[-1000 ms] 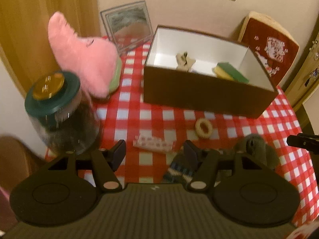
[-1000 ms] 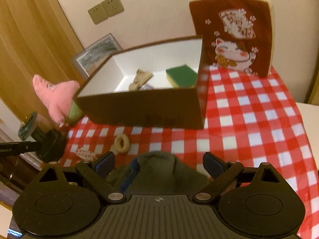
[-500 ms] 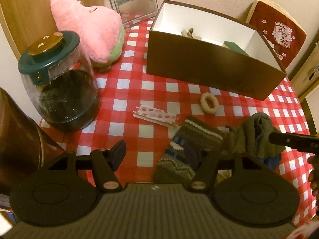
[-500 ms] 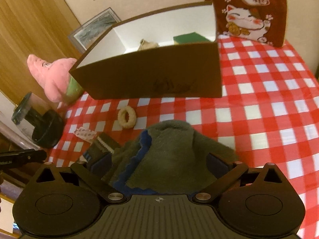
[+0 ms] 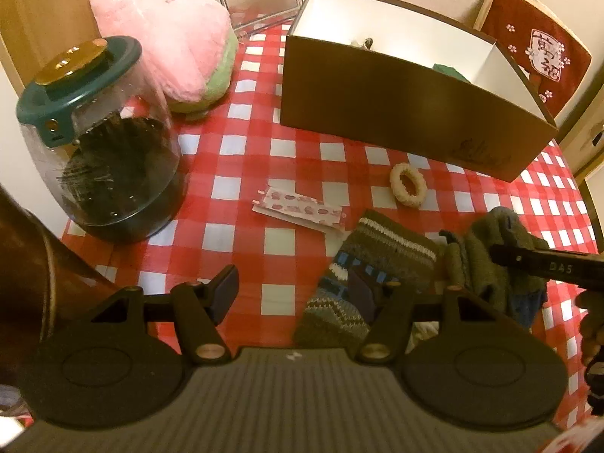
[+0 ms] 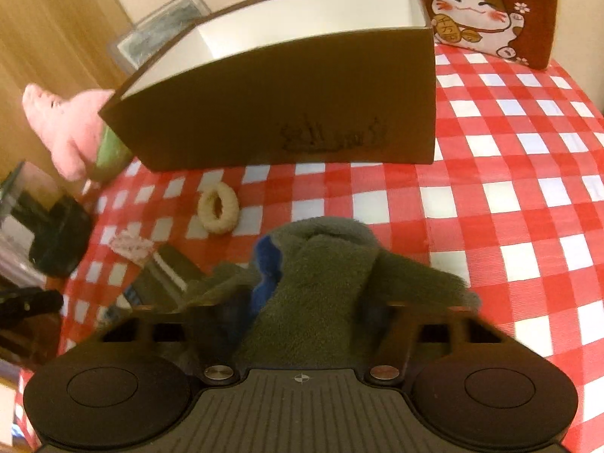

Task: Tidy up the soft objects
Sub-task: 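Grasp the grey towel with the right tool and lift it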

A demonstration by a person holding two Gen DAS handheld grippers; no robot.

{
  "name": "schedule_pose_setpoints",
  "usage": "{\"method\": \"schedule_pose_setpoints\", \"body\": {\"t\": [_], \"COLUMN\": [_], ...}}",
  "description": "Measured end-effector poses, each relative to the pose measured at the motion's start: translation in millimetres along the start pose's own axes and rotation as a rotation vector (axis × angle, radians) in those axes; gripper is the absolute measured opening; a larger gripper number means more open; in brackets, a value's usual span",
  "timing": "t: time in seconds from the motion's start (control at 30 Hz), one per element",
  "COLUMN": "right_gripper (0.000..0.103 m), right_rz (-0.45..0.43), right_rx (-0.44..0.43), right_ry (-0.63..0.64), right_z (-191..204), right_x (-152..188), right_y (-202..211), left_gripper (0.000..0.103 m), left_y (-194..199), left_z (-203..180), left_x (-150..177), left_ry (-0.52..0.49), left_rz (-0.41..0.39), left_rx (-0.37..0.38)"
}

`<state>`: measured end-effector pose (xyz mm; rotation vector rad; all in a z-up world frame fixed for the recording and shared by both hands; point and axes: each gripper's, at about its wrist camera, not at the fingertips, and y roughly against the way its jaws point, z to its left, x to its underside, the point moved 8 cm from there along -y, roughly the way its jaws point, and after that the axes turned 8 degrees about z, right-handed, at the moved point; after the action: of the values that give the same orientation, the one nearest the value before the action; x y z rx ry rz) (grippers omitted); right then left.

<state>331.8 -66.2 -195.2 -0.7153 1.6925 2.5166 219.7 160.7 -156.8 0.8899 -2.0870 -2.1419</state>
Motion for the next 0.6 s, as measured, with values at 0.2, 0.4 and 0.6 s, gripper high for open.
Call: {"method": "schedule_pose_setpoints", "body": {"t": [0.2, 0.4, 0.6], "right_gripper": [0.019, 0.019, 0.019], "right_rz": [-0.052, -0.147, -0.193], "right_rx": [-0.06, -0.038, 0.022], "right_ry": [-0.037, -0.081, -0.086], "right_z": [-18.2, -52.9, -84.3], "right_x": [-5.8, -23.4, -33.7], "right_y": [26.9, 73.1, 108.5], "left_gripper": [0.061, 0.061, 0.061], "left_y": [-6.7, -11.8, -19.5], "left_z": [-2.4, -4.1, -5.5], "left_x": [-5.8, -13.2, -19.3], "left_ry": [-0.012, -0.023, -0.03], "left_rz": [0.002, 0.0, 0.006], "left_rx": [0.005, 0.007, 0.009]}}
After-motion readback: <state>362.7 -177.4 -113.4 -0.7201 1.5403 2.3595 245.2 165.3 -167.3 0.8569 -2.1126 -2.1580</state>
